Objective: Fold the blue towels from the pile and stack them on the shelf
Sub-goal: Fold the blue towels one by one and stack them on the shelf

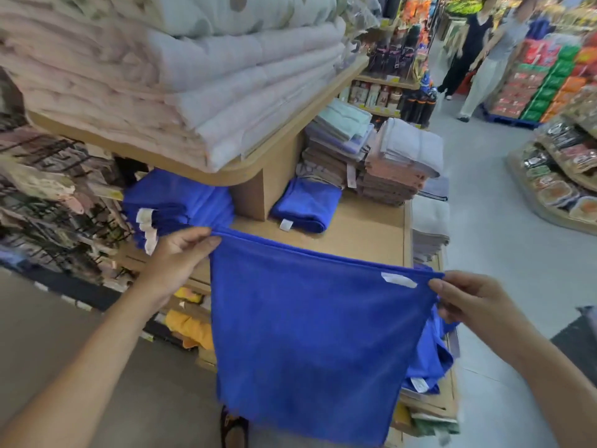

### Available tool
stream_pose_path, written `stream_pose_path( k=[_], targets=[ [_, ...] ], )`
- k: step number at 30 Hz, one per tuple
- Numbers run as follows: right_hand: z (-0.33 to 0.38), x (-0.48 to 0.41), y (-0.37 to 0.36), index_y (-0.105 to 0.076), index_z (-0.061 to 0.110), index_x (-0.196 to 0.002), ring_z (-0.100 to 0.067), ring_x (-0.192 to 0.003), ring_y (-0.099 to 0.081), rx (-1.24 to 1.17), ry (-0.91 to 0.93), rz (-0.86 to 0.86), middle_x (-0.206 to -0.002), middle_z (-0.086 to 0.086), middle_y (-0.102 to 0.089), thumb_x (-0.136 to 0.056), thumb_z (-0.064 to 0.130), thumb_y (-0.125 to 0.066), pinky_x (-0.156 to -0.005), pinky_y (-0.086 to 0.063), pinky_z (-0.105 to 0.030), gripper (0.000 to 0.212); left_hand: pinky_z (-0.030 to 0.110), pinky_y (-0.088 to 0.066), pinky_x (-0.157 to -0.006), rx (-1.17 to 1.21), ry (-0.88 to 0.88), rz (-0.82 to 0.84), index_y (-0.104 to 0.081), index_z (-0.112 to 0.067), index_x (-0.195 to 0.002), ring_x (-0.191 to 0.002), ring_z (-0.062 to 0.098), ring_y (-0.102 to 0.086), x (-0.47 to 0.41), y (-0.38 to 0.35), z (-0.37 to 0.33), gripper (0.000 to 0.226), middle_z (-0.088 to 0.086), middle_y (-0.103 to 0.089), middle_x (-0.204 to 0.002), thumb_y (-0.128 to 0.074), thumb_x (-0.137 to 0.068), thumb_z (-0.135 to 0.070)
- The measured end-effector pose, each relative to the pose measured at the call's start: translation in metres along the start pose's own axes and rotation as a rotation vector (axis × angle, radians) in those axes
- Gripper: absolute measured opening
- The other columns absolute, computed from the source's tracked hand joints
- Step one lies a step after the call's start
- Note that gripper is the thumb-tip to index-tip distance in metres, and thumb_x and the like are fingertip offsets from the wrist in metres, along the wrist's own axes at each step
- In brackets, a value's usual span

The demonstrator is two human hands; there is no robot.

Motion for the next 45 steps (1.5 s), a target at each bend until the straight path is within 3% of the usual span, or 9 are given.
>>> stream_pose_path(
  k=[5, 11, 16, 20, 23, 27, 31, 36, 45],
  targets=[
    [-0.026, -0.028, -0.014, -0.079, 0.011, -0.092, -0.022, -0.066, -0.074, -0.084, -0.106, -0.115, -0.076, -0.014, -0.070, -0.080, 0.037, -0.077, -0.062, -0.060, -0.024, 0.030, 0.019, -0.037, -0.039, -0.089, 0.054, 0.034, -0.070, -0.036, -0.094, -0.043, 0.007, -0.050, -0.036, -0.018, 0.024, 0.008, -0.006, -0.057, -0.052, -0.073, -0.092, -0.029],
    [-0.026, -0.094, -0.011, -0.079, 0.016, -0.078, -0.017, -0.069, -0.077, -0.129, -0.150, -0.258, -0.073, -0.005, -0.072, -0.099, 0.015, -0.068, -0.062, -0.060, -0.021, 0.023, 0.019, -0.048, -0.039, -0.019, 0.107, 0.016, -0.064, -0.028, -0.103, -0.052, 0.009, -0.069, -0.106, -0.067, 0.019, 0.008, -0.001, -0.069, -0.088, -0.067, -0.097, -0.022],
    [-0.040, -0.164, -0.009, -0.070, 0.003, -0.105, -0.017, -0.073, -0.078, -0.131, -0.189, -0.366, -0.095, -0.016, -0.072, -0.100, 0.013, -0.064, -0.066, -0.062, -0.022, 0.012, 0.020, -0.054, -0.054, -0.061, 0.169, 0.040, -0.055, -0.004, -0.137, -0.076, 0.020, -0.066, -0.159, -0.103, 0.030, 0.036, 0.014, -0.062, -0.121, -0.055, -0.104, -0.018],
    [-0.063, -0.181, -0.028, -0.048, 0.005, -0.147, -0.024, -0.092, -0.071, -0.014, -0.266, -0.368, -0.123, -0.012, -0.060, -0.101, 0.011, -0.061, -0.085, -0.059, -0.034, 0.048, 0.033, -0.054, -0.066, -0.269, 0.110, 0.113, -0.052, -0.015, -0.142, -0.089, 0.023, -0.063, -0.154, -0.108, 0.048, 0.040, 0.008, -0.051, -0.141, -0.055, -0.102, -0.012],
    [-0.072, -0.150, -0.048, -0.048, 0.024, -0.147, -0.019, -0.095, -0.069, 0.216, -0.235, -0.333, -0.123, 0.005, -0.062, -0.097, 0.019, -0.066, -0.081, -0.058, -0.033, 0.054, 0.041, -0.056, -0.086, -0.372, -0.039, 0.070, -0.060, -0.021, -0.128, -0.098, 0.022, -0.068, -0.119, -0.083, 0.064, 0.030, -0.005, -0.063, -0.124, -0.057, -0.099, -0.014],
    [-0.076, -0.069, -0.081, -0.062, 0.036, -0.121, -0.013, -0.084, -0.071, 0.214, -0.079, -0.279, -0.113, 0.016, -0.068, -0.097, 0.013, -0.065, -0.062, -0.057, -0.020, 0.033, 0.011, -0.046, -0.072, -0.422, -0.160, -0.068, -0.062, -0.039, -0.100, -0.088, 0.002, -0.063, -0.031, -0.035, 0.102, 0.010, -0.023, -0.066, -0.100, -0.055, -0.095, -0.035],
    [-0.091, 0.016, -0.100, -0.071, 0.036, -0.099, -0.017, -0.060, -0.066, 0.114, -0.067, -0.224, -0.091, 0.003, -0.072, -0.098, 0.010, -0.064, -0.055, -0.056, -0.025, 0.027, 0.025, -0.052, -0.077, -0.337, 0.054, -0.123, -0.063, -0.038, -0.090, -0.086, 0.007, -0.065, 0.039, -0.020, 0.160, 0.014, -0.017, -0.068, -0.090, -0.065, -0.093, -0.025],
    [-0.128, 0.064, -0.099, -0.070, 0.020, -0.069, -0.007, -0.051, -0.060, 0.302, -0.243, -0.273, -0.058, 0.002, -0.066, -0.093, 0.033, -0.071, -0.047, -0.042, -0.011, 0.028, 0.041, -0.060, -0.072, -0.161, 0.331, 0.016, -0.067, -0.036, -0.106, -0.084, 0.019, -0.074, 0.065, -0.030, 0.188, 0.045, -0.012, -0.074, -0.103, -0.069, -0.073, -0.067],
    [-0.172, 0.060, -0.115, -0.064, 0.024, -0.108, -0.010, -0.072, -0.076, -0.135, -0.537, -0.322, -0.102, -0.002, -0.074, -0.085, 0.033, -0.083, -0.053, -0.058, -0.025, 0.031, 0.028, -0.056, -0.058, 0.146, 0.527, 0.015, -0.067, -0.022, -0.115, -0.081, 0.026, -0.077, 0.062, -0.045, 0.206, 0.017, 0.005, -0.079, -0.101, -0.067, -0.097, -0.021]
  ],
)
Point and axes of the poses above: each hand's wrist, its own x-axis away from the middle knuckle, its own y-axis out of the back of the hand, z = x × y, the point moved 3 cm from there along -x, towards the middle knuckle
